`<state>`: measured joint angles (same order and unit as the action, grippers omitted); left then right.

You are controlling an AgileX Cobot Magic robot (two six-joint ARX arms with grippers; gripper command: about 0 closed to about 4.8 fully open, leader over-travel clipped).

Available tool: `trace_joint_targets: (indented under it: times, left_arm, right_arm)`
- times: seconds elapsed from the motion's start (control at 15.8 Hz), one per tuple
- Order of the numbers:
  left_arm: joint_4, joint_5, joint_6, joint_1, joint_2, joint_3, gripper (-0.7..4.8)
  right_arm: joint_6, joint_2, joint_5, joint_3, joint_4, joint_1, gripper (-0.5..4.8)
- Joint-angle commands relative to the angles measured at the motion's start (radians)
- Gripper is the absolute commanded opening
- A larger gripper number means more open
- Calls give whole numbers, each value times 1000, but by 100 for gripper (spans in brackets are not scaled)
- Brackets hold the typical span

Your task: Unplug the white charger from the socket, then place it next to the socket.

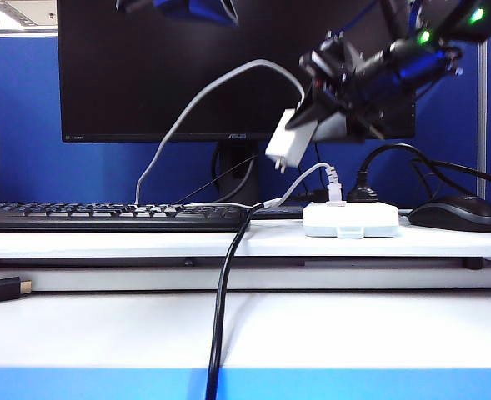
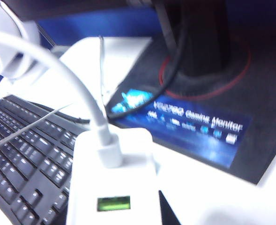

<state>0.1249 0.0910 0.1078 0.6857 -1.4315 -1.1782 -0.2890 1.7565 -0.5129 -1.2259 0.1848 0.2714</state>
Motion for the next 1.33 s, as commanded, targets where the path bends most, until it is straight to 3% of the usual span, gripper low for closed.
trace_joint_targets:
  times: [0.06, 0.51, 0.82, 1.33]
  left_arm:
    - [33, 2, -3, 2, 10, -5, -4]
    - [32, 2, -2, 2, 10, -5, -4]
    - [26, 1, -2, 2, 10, -5, -4]
    - [26, -1, 1, 2, 10, -5, -4]
  right_arm:
    - [-69, 34, 2, -6, 67, 1, -1]
    - [-104, 105, 32, -16, 116, 20, -1]
    - [-100, 114, 120, -42, 46, 26, -2]
    - [-65, 114, 134, -42, -48, 26, -2]
